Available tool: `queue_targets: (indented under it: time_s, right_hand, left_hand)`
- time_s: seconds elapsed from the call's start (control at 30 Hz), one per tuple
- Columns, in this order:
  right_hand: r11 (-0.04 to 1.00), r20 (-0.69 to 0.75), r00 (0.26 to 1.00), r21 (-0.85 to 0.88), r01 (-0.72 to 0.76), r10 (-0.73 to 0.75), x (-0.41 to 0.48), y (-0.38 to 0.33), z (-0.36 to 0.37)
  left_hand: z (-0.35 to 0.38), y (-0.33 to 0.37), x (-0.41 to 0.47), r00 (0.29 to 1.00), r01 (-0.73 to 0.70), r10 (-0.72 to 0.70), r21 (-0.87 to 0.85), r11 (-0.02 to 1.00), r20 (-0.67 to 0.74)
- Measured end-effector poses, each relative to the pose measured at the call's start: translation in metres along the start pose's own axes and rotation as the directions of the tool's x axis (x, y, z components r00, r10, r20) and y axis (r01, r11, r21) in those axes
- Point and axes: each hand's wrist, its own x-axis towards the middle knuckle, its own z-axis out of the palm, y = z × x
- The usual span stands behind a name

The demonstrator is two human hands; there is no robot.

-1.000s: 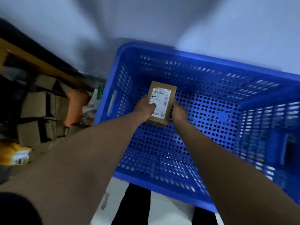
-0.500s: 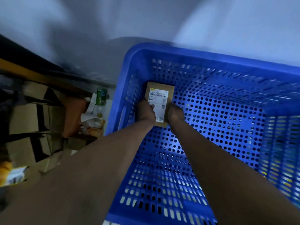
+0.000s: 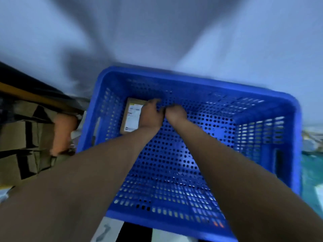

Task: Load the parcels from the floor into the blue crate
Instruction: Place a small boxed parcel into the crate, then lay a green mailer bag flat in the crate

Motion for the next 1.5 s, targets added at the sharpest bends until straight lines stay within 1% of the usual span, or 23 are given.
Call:
queue_targets:
  time_s: [0.07, 0.13, 0.2, 0.27, 0.33, 0.4, 0.47, 0.57, 0.63, 0.73, 0.77, 0.8, 0.83, 0.9, 1.0, 1.07, 1.1, 1.17, 1.23, 1.27, 1.3, 1.4, 1.5]
  right_hand:
    - [0.999, -0.038, 0.999, 0.019, 0.03, -0.029, -0.019, 0.017, -0.05]
    - [0.999, -0.061, 0.998, 0.051, 0.005, -0.002, -0.042, 0.038, -0.098]
    - [0.996, -0.055, 0.998, 0.092, -0.012, 0.017, -0.074, 0.066, -0.151]
    - [0.993, -0.049, 0.999, 0.12, 0.02, -0.014, -0.104, 0.097, -0.199]
    - [0.986, -0.082, 0.997, 0.167, 0.024, -0.01, -0.136, 0.134, -0.249]
    - [0.971, -0.123, 0.991, 0.239, -0.015, 0.045, -0.159, 0.175, -0.296]
    - [0.964, -0.175, 0.98, 0.26, -0.051, 0.099, -0.17, 0.214, -0.337]
    - [0.97, -0.239, 0.959, 0.221, -0.1, 0.153, -0.186, 0.281, -0.399]
    - [0.957, -0.269, 0.944, 0.266, -0.117, 0.19, -0.196, 0.324, -0.431]
    - [0.948, -0.316, 0.916, 0.274, -0.162, 0.248, -0.207, 0.403, -0.472]
    - [0.944, -0.311, 0.913, 0.277, -0.179, 0.264, -0.206, 0.426, -0.477]
    - [0.937, -0.3, 0.908, 0.278, -0.211, 0.294, -0.204, 0.453, -0.482]
    - [0.933, -0.284, 0.905, 0.267, -0.243, 0.317, -0.2, 0.477, -0.487]
    - [0.923, -0.266, 0.897, 0.259, -0.285, 0.352, -0.186, 0.524, -0.492]
    - [0.903, -0.25, 0.881, 0.266, -0.337, 0.403, -0.16, 0.579, -0.491]
    - [0.905, -0.202, 0.891, 0.219, -0.364, 0.407, -0.142, 0.614, -0.484]
    - [0.912, -0.174, 0.901, 0.186, -0.366, 0.397, -0.135, 0.627, -0.479]
    - [0.919, -0.133, 0.915, 0.158, -0.36, 0.381, -0.12, 0.655, -0.47]
    - [0.919, -0.106, 0.923, 0.187, -0.347, 0.37, -0.102, 0.68, -0.461]
    - [0.916, -0.101, 0.925, 0.214, -0.338, 0.365, -0.094, 0.691, -0.458]
    - [0.913, -0.098, 0.929, 0.244, -0.326, 0.358, -0.084, 0.702, -0.453]
    - [0.89, -0.054, 0.942, 0.349, -0.293, 0.332, -0.061, 0.726, -0.438]
    - [0.829, -0.055, 0.953, 0.51, -0.229, 0.297, -0.05, 0.74, -0.422]
  left_hand:
    - [0.017, 0.045, -0.025, 0.999, -0.036, 0.036, -0.044, 0.998, -0.004]
    - [0.033, 0.091, -0.054, 0.999, -0.049, 0.051, -0.118, 0.992, 0.017]
    - [0.054, 0.137, -0.089, 0.997, -0.047, 0.056, -0.161, 0.986, 0.047]
    - [0.075, 0.175, -0.12, 0.997, -0.042, 0.054, -0.187, 0.981, 0.061]
    - [0.1, 0.215, -0.152, 0.997, -0.025, 0.043, -0.23, 0.973, 0.07]
    - [0.124, 0.256, -0.183, 0.995, -0.035, 0.058, -0.248, 0.968, 0.087]
    - [0.146, 0.289, -0.205, 0.989, -0.065, 0.096, -0.255, 0.965, 0.112]
    - [0.183, 0.323, -0.233, 0.96, -0.11, 0.175, -0.281, 0.953, 0.218]
    - [0.21, 0.334, -0.243, 0.941, -0.137, 0.204, -0.245, 0.96, 0.271]
    - [0.276, 0.351, -0.272, 0.918, -0.175, 0.227, -0.182, 0.968, 0.326]
    - [0.298, 0.35, -0.278, 0.915, -0.152, 0.209, -0.185, 0.971, 0.346]
    - [0.324, 0.351, -0.286, 0.911, -0.094, 0.165, -0.2, 0.975, 0.379]
    - [0.35, 0.347, -0.292, 0.904, -0.037, 0.112, -0.186, 0.982, 0.413]
    - [0.402, 0.337, -0.297, 0.9, 0.064, 0.005, -0.142, 0.988, 0.437]
    - [0.468, 0.317, -0.296, 0.891, 0.136, -0.1, -0.051, 0.989, 0.442]
    - [0.508, 0.301, -0.294, 0.87, 0.201, -0.174, -0.009, 0.98, 0.462]
    - [0.528, 0.284, -0.287, 0.861, 0.236, -0.208, -0.002, 0.972, 0.464]
    - [0.565, 0.262, -0.281, 0.871, 0.287, -0.254, -0.017, 0.958, 0.421]
    - [0.597, 0.238, -0.274, 0.865, 0.349, -0.312, -0.025, 0.937, 0.394]
    - [0.595, 0.246, -0.283, 0.868, 0.363, -0.326, -0.028, 0.932, 0.375]
    - [0.602, 0.241, -0.284, 0.865, 0.387, -0.345, -0.047, 0.921, 0.365]
    - [0.623, 0.223, -0.289, 0.847, 0.471, -0.378, -0.195, 0.86, 0.375]
    - [0.639, 0.203, -0.289, 0.839, 0.513, -0.37, -0.357, 0.78, 0.399]
